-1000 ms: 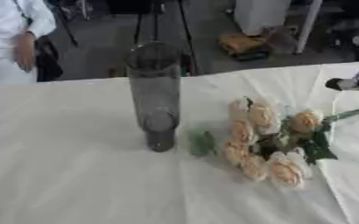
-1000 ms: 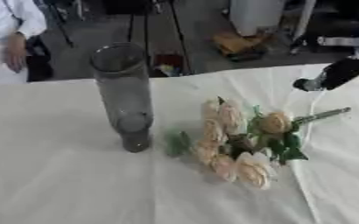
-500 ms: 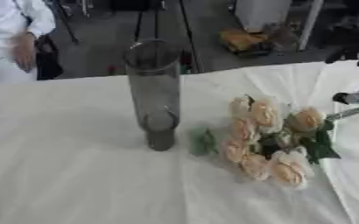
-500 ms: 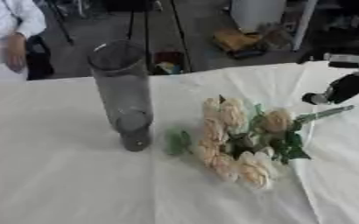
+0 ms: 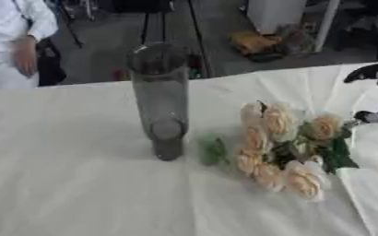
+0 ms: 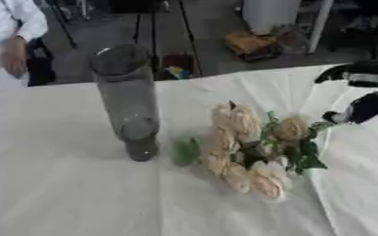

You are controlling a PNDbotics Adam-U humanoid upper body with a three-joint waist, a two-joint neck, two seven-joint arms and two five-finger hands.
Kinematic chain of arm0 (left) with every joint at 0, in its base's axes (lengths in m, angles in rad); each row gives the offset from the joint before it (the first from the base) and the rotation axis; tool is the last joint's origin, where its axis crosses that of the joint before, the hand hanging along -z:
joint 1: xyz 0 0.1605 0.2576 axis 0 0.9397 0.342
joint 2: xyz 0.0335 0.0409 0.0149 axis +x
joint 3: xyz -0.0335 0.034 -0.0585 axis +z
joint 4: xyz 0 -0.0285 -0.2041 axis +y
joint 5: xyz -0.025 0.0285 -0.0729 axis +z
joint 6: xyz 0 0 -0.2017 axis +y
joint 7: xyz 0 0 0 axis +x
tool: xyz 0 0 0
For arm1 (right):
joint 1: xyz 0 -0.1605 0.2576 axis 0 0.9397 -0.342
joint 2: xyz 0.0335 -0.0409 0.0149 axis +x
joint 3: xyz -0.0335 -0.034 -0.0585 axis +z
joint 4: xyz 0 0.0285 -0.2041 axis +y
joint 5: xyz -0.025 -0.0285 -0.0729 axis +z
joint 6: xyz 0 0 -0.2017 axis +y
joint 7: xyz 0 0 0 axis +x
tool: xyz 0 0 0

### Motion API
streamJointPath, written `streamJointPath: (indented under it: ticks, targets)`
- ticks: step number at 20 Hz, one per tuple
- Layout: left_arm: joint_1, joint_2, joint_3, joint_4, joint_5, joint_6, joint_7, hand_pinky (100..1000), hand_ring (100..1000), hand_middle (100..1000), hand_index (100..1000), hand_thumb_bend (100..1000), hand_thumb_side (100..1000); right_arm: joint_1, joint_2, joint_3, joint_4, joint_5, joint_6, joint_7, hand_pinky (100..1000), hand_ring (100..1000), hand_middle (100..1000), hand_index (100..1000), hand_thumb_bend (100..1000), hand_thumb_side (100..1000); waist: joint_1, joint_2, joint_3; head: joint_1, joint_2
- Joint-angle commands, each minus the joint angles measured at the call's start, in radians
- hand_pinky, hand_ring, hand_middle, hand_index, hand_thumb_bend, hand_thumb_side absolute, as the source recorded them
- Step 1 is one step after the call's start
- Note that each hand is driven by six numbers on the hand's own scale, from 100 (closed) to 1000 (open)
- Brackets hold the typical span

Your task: Arrange flowers into the vase.

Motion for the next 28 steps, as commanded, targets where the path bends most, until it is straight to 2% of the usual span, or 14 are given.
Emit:
streamJointPath:
  ticks: [1,7,12,28]
  targets:
    - [-0.016,0.019,0.01,-0.012,0.002,0.001,0.004,872,949,921,967,106,1000,0.004,-0.061,-0.015,-0.015,-0.018,-0.004,-0.001,876,1000,1000,1000,356,363,-0.003,-0.013,-0.002,-0.002,-0.01]
    - [-0.016,0.017,0.011,-0.012,0.001,0.002,0.006,873,949,921,967,104,1000,0.042,-0.077,-0.029,-0.052,-0.066,0.002,-0.005,877,1000,1000,1000,354,358,-0.002,-0.009,-0.007,-0.002,-0.015]
    - [-0.016,0.015,0.011,-0.012,0.002,0.002,0.008,873,949,921,967,104,1000,0.058,-0.075,-0.017,-0.065,-0.066,0.004,0.007,875,1000,1000,1000,352,355,0.0,-0.006,-0.006,-0.006,-0.022]
    - [-0.019,0.004,0.014,-0.012,0.007,0.001,0.013,872,948,921,967,102,1000,0.025,-0.019,0.037,-0.016,-0.026,-0.005,0.025,874,1000,1000,1000,357,340,0.006,0.006,0.006,-0.026,-0.036]
